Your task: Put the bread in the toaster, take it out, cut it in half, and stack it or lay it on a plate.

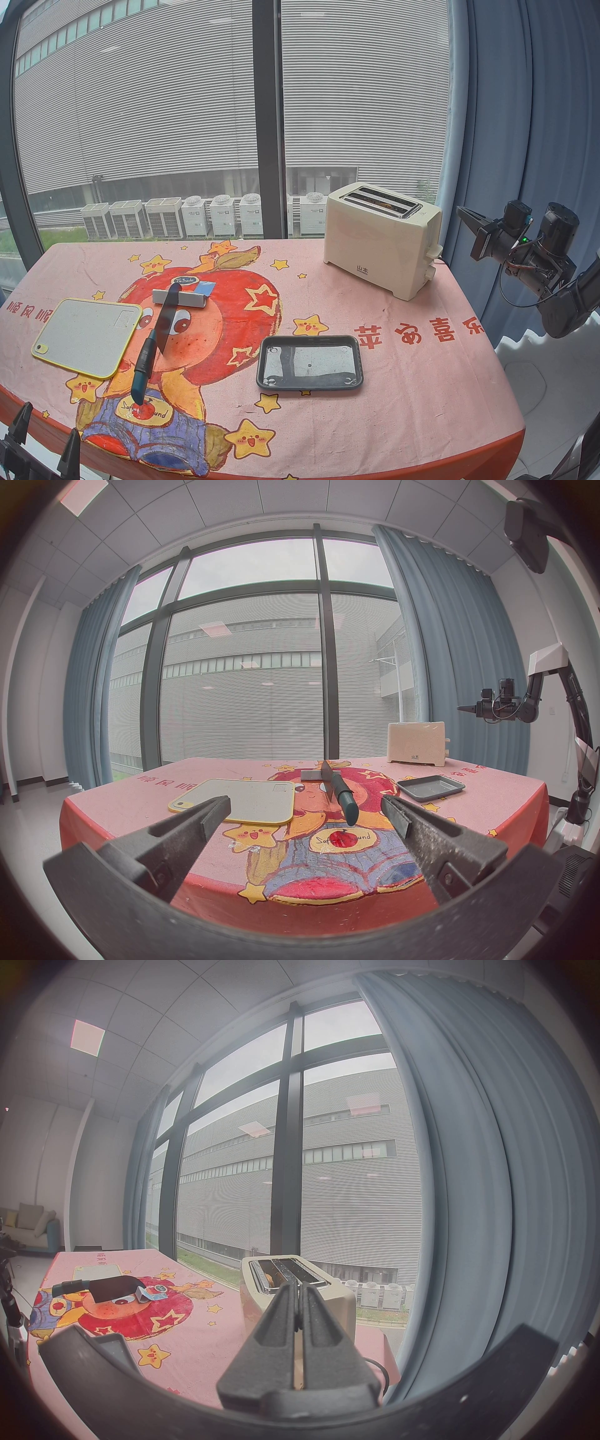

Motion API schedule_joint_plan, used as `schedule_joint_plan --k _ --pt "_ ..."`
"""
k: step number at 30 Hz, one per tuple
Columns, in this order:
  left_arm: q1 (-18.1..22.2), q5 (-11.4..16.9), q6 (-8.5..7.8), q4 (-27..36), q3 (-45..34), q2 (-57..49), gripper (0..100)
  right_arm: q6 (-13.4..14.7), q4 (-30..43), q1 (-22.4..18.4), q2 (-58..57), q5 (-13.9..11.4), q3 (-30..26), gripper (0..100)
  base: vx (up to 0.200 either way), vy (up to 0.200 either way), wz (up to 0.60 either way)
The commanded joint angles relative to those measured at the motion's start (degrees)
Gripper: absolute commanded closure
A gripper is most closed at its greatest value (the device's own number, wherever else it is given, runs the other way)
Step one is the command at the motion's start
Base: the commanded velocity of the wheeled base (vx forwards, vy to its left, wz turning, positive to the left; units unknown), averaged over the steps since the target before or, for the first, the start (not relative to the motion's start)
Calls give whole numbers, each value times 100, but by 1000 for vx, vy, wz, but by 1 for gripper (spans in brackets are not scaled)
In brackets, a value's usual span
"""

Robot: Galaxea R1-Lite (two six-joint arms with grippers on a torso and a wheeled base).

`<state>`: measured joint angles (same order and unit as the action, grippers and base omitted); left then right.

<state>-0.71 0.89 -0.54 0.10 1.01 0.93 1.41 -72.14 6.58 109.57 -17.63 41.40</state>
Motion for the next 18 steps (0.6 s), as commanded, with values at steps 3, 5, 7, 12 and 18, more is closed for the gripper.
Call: schedule_joint_plan --k 3,5,7,12,18 --pt "0 -1 1 -1 -92 -93 0 -1 -1 1 -23 -4 0 100 0 0 0" --pt "0 -1 1 -1 -92 -93 0 -1 -1 1 -23 -4 0 100 0 0 0" --pt "0 -1 1 -1 -92 -93 0 -1 -1 1 -23 5 0 100 0 0 0" --pt "0 -1 1 -1 -92 -93 0 -10 -1 10 -23 5 -9 100 0 0 0" --pt "0 -1 1 -1 -92 -93 0 -27 -1 18 -6 5 -44 100 0 0 0"
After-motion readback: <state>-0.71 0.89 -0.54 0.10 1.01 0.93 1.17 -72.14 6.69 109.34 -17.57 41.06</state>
